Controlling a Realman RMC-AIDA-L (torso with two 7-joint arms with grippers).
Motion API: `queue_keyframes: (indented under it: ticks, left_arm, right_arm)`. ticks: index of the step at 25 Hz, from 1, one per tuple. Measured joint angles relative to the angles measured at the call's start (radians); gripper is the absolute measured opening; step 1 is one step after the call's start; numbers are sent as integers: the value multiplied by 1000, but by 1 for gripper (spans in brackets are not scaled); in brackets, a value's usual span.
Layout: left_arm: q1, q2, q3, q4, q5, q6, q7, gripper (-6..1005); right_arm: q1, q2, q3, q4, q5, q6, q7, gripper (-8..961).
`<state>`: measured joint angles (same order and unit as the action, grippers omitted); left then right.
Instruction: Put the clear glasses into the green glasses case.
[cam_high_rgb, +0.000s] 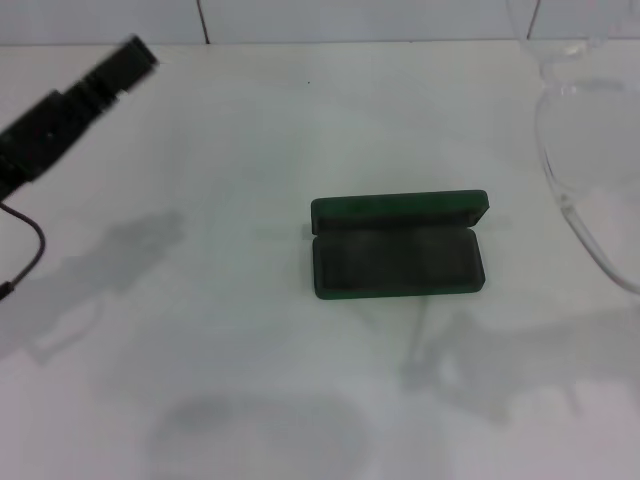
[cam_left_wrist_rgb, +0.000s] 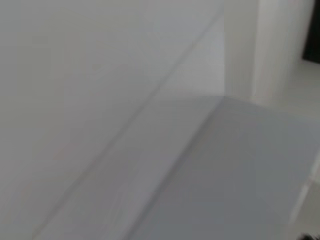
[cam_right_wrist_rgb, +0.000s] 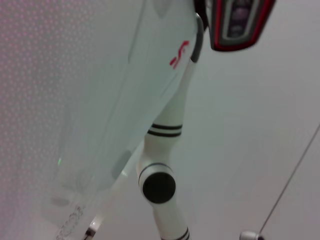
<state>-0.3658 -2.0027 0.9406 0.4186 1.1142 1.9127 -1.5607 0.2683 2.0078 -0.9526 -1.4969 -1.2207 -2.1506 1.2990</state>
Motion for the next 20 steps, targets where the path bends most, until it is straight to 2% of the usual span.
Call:
queue_keyframes:
  ticks: [4,8,14,20]
  left_arm:
    - [-29,-3,1,0,68,28,16,266]
    - [-68,-16,1,-8,131,53,43,366]
    - [-89,-51,-3,-7,148,20,132,400]
    - [-122,-55,1,-8,167,-8,149,503]
  right_arm:
    - [39,7,-24,63,0,1,-87,47]
    - [78,9,-44,126,10,1,-150,49]
    - [101,10,-81,170,46,1,-199,51]
    - [125,10,-98,230,72,0,-233,54]
